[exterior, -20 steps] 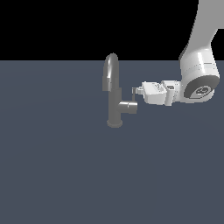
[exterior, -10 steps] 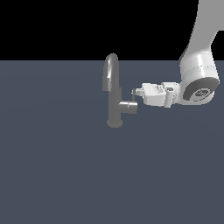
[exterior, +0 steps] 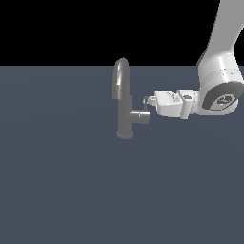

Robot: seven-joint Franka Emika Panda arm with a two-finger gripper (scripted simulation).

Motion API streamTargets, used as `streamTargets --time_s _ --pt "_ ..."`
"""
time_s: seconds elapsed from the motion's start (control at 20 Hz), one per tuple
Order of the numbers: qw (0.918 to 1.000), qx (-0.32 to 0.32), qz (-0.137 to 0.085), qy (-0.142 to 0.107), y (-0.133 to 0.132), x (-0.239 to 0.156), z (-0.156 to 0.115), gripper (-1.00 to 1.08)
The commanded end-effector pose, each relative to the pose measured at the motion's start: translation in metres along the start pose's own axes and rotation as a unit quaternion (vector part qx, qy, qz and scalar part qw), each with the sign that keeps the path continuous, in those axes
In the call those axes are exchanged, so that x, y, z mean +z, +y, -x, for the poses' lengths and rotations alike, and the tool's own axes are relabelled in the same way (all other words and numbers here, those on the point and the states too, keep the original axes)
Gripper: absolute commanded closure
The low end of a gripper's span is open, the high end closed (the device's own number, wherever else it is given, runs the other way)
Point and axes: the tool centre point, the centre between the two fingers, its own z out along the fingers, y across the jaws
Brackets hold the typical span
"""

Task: Turn on the faucet by rotating a designated handle.

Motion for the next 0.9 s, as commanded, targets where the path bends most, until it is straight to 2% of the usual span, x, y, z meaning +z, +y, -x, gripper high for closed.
streamTargets --time_s 0.0,0.35,0.4,0.85 --pt "1.0 0.001 0.002 -0.001 0.008 0.0 0.002 1.08" --pt "1.0 0.001 0.002 -0.001 0.025 0.0 0.006 1.08" --pt "1.0 0.0 0.0 0.0 0.02 0.001 0.004 1.08" --pt "1.0 0.0 0.001 -0.001 0.052 0.0 -0.012 1.08"
